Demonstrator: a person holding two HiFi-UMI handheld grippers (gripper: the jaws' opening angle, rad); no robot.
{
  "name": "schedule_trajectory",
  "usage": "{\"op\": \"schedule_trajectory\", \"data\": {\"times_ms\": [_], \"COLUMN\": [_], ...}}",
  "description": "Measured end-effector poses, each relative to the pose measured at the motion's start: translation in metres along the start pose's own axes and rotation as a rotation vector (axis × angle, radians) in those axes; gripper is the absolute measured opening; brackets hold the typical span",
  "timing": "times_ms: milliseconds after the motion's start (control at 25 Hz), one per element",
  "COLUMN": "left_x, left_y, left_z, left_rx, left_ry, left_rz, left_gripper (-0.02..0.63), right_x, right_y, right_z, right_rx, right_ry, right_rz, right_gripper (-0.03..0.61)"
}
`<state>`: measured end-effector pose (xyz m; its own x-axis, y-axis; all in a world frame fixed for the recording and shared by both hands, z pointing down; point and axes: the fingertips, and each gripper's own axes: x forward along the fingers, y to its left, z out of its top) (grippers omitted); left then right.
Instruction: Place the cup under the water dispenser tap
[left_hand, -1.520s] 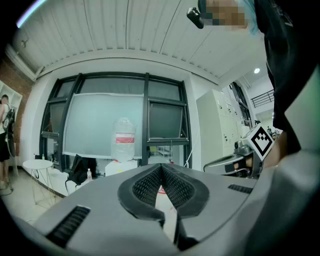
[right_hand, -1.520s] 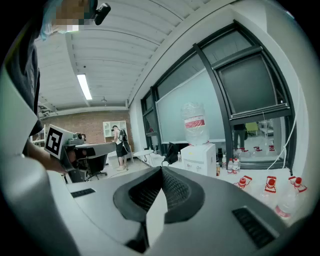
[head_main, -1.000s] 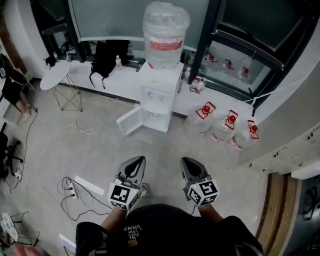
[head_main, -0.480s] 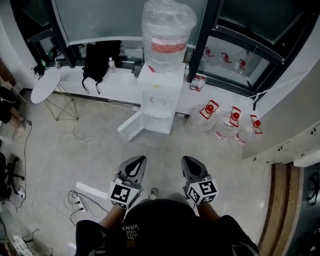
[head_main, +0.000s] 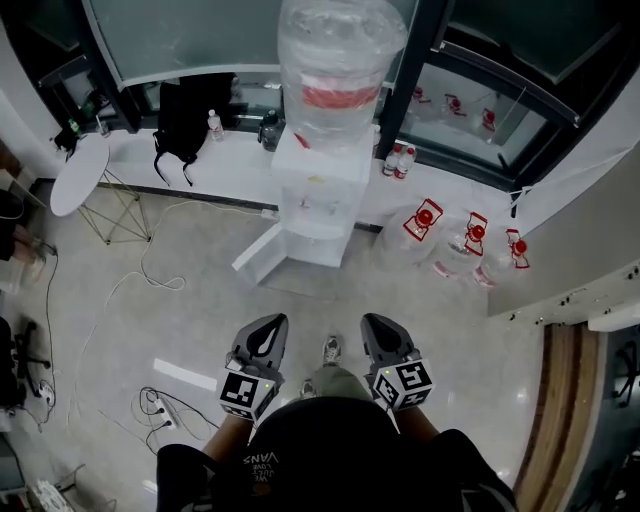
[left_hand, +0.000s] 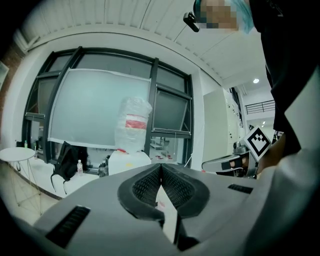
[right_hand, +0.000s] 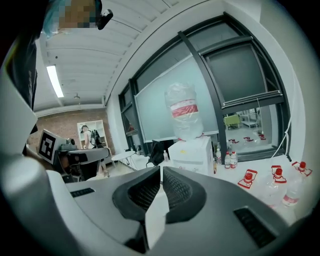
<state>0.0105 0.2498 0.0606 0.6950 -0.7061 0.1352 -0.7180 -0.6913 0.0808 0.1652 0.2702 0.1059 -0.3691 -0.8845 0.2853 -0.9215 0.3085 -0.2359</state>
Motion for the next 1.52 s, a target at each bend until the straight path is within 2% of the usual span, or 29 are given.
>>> {"op": "schedule_trajectory", "data": {"times_ms": [360,600,720,840,1200,1400,1520], "left_x": [0.08,0.116,0.126,0.134,0.143,0.147,0.145], "left_y": [0.041,0.067,0.082,0.1,0.162,0.203,0.223], "left_z": [0.012,0.007,0.005,0.002,-0.008,-0.034,-0.056], "left_rx": [0.012,0.016,0.019,0.027,0.059,0.066,0.065], "left_ry": [0.002,0.026,0.033,0.042,0.054,0.043,0.036], "left_rz": [0.061,0.103,0.092,0.05,-0.124,-0.135,-0.116], "left_gripper": [0.019,0.018,0.019,0.018,0.018,0.019,0.018], "right_x": [0.081,0.121,0.136,0.155,0.21,0.255,0.276], "right_y": [-0.047,-0.064,-0.065,-0.057,-0.03,-0.02,-0.019], "right_z": [0.031,0.033,0.029,0.033,0.029,0.004,-0.022], "right_rx": [-0.081,-0.102,-0.101,-0.072,-0.011,-0.009,-0.006], "right_ry": [0.03,0.051,0.076,0.047,-0.007,0.021,0.088], "right_rz": [0.095,0.155,0.147,0.13,-0.025,-0.049,-0.05], "right_gripper": [0.044,0.044,0.044,0.044,0.044,0.044,0.044]}}
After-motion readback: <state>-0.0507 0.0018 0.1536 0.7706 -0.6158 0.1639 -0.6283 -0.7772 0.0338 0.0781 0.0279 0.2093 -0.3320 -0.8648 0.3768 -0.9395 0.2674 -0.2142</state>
